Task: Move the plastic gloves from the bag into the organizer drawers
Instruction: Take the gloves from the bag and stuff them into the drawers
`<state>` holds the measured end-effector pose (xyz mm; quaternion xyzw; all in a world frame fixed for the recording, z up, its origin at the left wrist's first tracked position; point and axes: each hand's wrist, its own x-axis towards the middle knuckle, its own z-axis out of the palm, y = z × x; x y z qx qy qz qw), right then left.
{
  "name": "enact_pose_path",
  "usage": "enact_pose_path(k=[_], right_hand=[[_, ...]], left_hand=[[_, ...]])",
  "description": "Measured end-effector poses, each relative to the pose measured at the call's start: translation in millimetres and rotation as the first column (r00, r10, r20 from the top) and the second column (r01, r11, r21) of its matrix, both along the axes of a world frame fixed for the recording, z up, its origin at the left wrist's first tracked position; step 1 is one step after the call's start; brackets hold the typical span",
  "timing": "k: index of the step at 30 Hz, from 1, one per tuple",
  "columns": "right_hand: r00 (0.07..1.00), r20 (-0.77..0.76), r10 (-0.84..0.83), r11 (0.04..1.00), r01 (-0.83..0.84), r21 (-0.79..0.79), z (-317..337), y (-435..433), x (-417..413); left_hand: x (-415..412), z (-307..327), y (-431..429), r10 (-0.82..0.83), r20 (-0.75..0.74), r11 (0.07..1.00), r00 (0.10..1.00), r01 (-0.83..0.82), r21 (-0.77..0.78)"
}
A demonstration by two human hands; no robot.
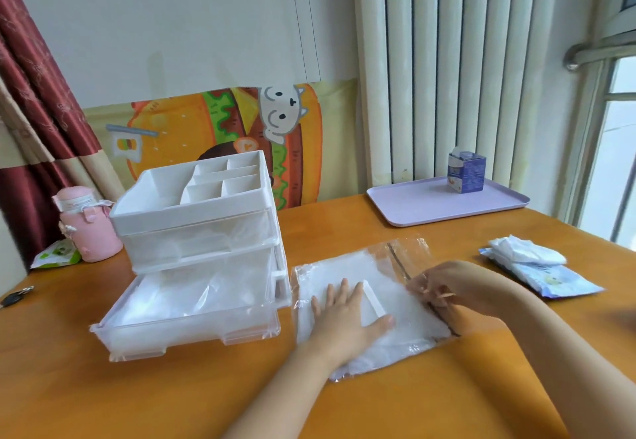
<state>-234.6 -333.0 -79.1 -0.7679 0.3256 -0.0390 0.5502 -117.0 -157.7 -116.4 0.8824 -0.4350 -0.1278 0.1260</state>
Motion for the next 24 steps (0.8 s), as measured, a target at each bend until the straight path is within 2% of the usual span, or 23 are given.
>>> enact_pose_path(k=[2, 3, 4, 5, 7, 8, 11, 13, 15, 17, 19, 24], right_hand=[[0.998, 0.056, 0.000, 0.991, -0.007, 0.136, 1, -4, -1], [0.999, 0.052, -0.001, 0.990, -0.007, 0.142, 1, -4, 1], [1.000, 0.020, 0.001, 0.998, -0.002, 0.068, 1, -4, 4], [1.000, -0.017, 0.009, 0.997, -0.010, -0.070, -2, -7, 9], [0.996, -0.085, 0.039, 0.941, -0.066, -0.332, -8, -11, 18], [0.993, -0.099, 0.062, 0.912, -0.097, -0.398, -9, -12, 22], [0.967, -0.118, 0.225, 0.845, -0.254, -0.472, -15, -21, 33], [0.922, -0.173, 0.346, 0.753, -0.383, -0.535, -20, -29, 39], [0.884, -0.238, 0.403, 0.662, -0.461, -0.591, -25, -35, 44], [0.873, -0.259, 0.413, 0.614, -0.477, -0.628, -32, -40, 47], [0.883, -0.201, 0.424, 0.649, -0.451, -0.613, -40, -45, 49], [0.961, 0.090, 0.263, 0.880, -0.200, -0.431, -39, -34, 49]], left_hand=[[1, -5, -1, -0.015, 0.023, 0.999, 1.000, 0.015, 0.031], [2, -7, -2, -0.020, 0.025, 0.999, 0.999, 0.019, 0.043], [3, -8, -1, -0.025, 0.028, 0.998, 0.999, 0.024, 0.050], [3, -9, -1, -0.029, 0.033, 0.998, 0.999, 0.027, 0.054], [4, -12, -1, -0.037, 0.037, 0.997, 0.999, 0.034, 0.065], [4, -12, 1, -0.039, 0.036, 0.997, 0.999, 0.037, 0.073], [6, -13, 0, -0.047, 0.034, 0.995, 0.998, 0.044, 0.089], [6, -13, -1, -0.046, 0.036, 0.995, 0.998, 0.043, 0.089], [6, -13, 0, -0.047, 0.024, 0.995, 0.999, 0.045, 0.084], [6, -13, 0, -0.047, 0.015, 0.996, 0.999, 0.046, 0.080], [7, -13, 0, -0.048, 0.011, 0.996, 0.999, 0.047, 0.081], [6, -13, 2, -0.036, 0.010, 0.998, 0.999, 0.035, 0.060]])
